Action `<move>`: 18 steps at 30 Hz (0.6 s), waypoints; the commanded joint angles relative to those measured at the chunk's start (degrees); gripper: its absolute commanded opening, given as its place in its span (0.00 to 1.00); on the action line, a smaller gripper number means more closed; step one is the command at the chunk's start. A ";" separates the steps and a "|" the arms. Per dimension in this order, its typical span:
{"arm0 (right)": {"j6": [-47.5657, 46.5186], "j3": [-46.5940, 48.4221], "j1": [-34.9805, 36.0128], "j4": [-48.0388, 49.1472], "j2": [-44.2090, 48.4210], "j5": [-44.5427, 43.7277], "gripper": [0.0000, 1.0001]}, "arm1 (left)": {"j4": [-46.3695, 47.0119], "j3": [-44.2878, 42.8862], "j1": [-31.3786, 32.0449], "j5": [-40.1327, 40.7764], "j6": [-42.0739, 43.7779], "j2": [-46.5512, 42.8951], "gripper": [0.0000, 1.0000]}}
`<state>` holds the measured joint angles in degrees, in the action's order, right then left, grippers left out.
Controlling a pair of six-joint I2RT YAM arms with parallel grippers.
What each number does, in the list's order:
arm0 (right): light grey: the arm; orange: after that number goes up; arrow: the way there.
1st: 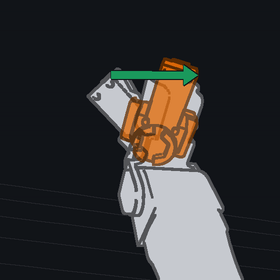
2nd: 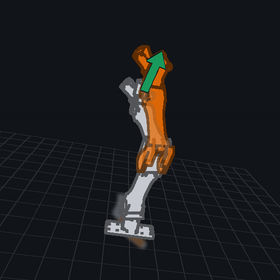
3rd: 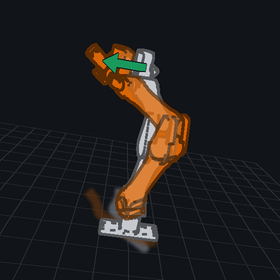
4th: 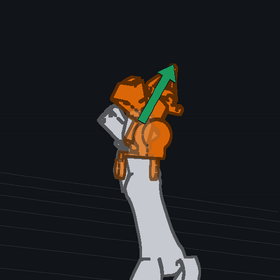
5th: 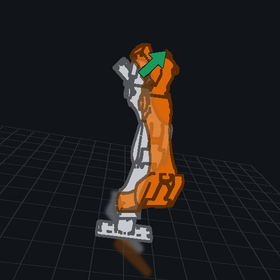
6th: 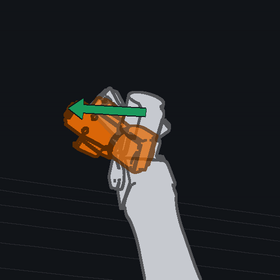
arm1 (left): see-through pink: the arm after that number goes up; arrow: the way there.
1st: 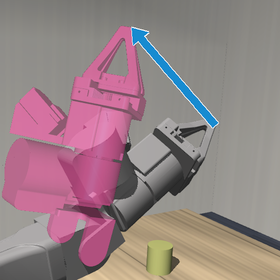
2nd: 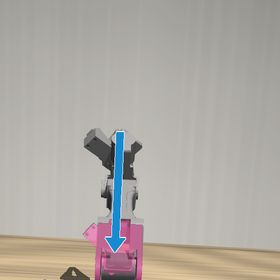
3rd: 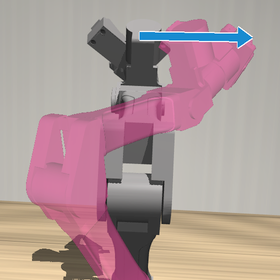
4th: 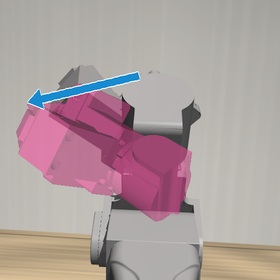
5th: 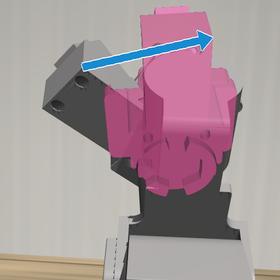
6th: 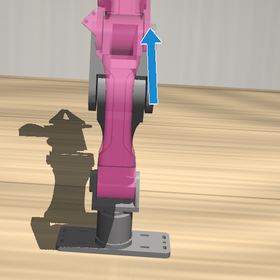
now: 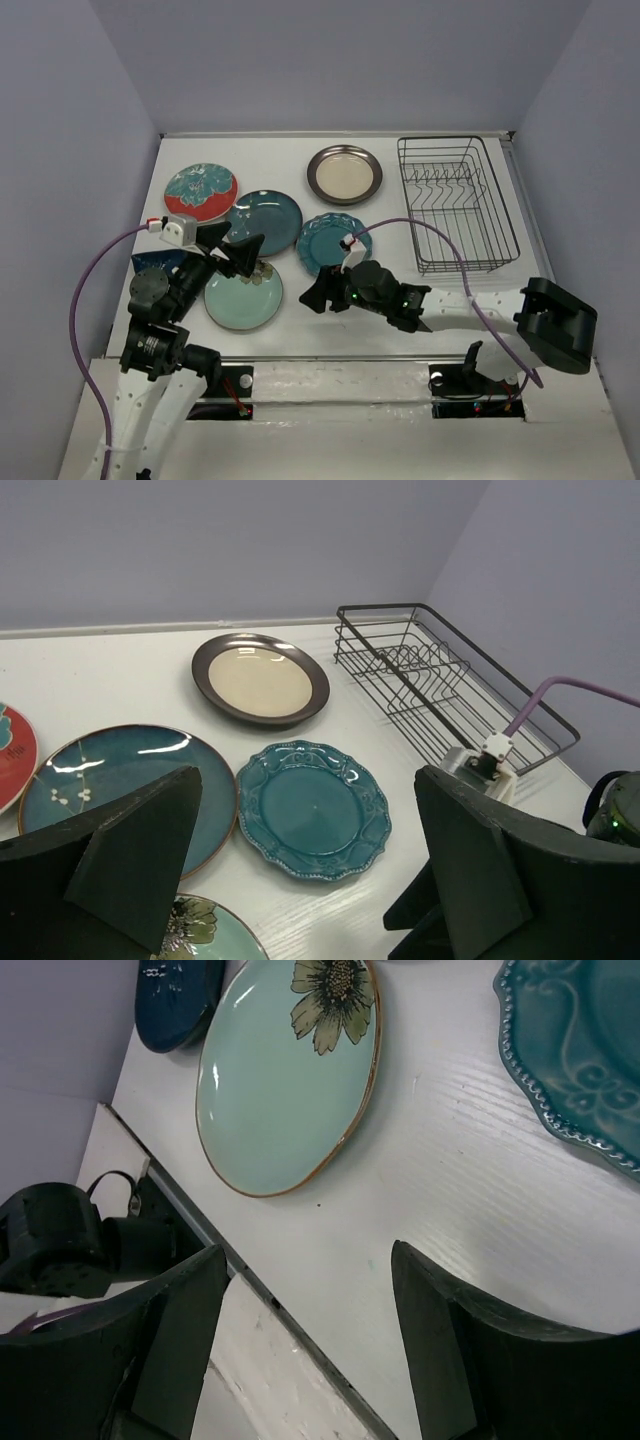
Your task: Load the plates into the dish rack
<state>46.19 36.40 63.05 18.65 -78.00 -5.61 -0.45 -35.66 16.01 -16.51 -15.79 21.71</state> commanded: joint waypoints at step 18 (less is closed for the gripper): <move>15.50 6.57 1.64 24.67 -31.23 0.49 0.73 | 1.06 -2.13 -0.72 -2.38 0.76 0.26 0.99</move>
<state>59.07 39.86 64.20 37.23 -103.33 -6.57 -1.02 -35.66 15.66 -17.54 -15.49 21.61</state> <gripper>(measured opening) 0.728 0.990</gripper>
